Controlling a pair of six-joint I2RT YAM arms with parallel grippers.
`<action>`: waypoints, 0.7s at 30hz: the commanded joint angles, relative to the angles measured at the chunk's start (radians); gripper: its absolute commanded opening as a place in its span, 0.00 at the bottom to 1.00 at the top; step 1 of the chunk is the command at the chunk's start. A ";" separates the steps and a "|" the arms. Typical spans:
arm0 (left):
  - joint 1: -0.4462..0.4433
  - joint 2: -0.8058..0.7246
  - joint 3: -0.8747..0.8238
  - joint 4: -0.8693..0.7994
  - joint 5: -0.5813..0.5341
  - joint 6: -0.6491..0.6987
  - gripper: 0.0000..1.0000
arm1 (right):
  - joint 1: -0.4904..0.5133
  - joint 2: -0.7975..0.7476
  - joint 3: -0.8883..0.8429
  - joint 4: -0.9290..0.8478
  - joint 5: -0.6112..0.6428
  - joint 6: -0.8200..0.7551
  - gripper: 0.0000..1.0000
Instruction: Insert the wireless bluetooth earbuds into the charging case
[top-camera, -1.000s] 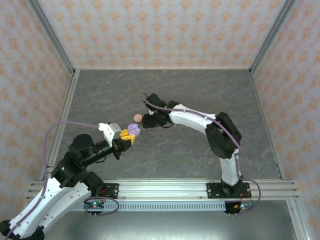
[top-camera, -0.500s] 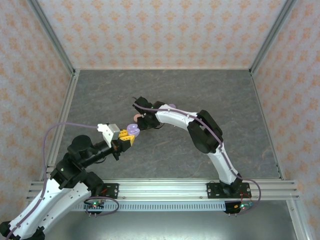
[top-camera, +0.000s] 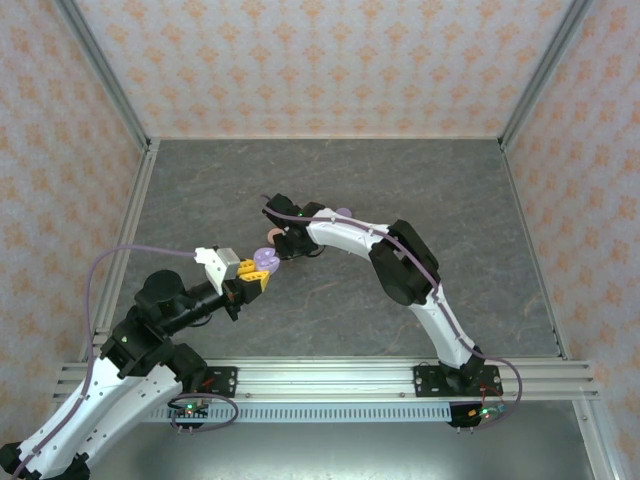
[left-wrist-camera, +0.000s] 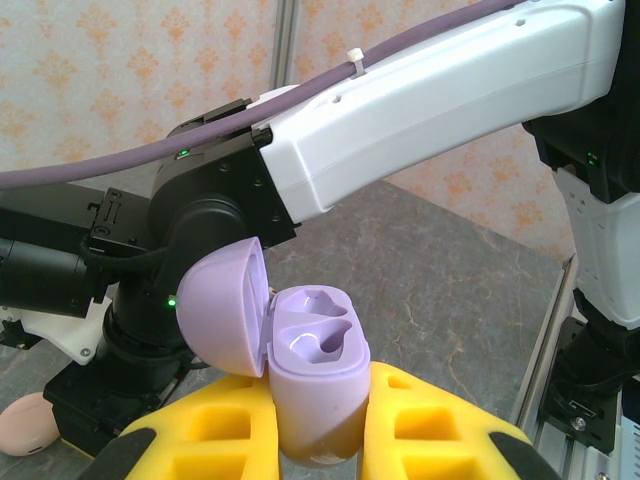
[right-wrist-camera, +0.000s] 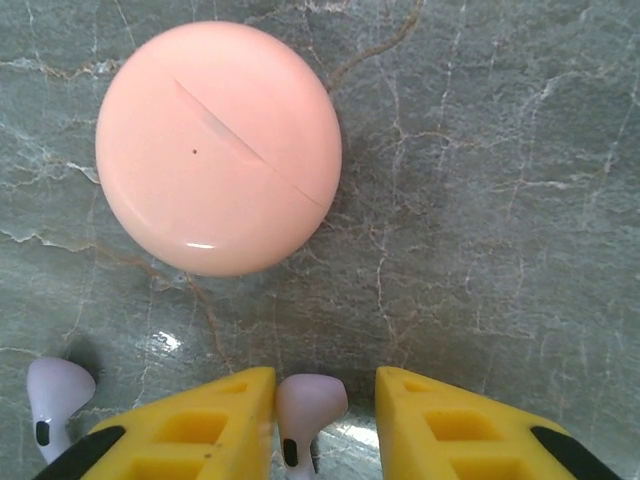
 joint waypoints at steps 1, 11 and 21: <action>-0.005 -0.002 -0.009 0.024 0.000 -0.008 0.00 | 0.009 0.040 0.028 -0.029 0.008 -0.006 0.31; -0.005 0.008 -0.011 0.035 -0.004 -0.017 0.00 | 0.007 -0.063 -0.067 0.040 -0.018 -0.011 0.24; -0.006 0.108 -0.079 0.228 0.017 -0.063 0.00 | -0.062 -0.522 -0.422 0.203 0.008 0.022 0.24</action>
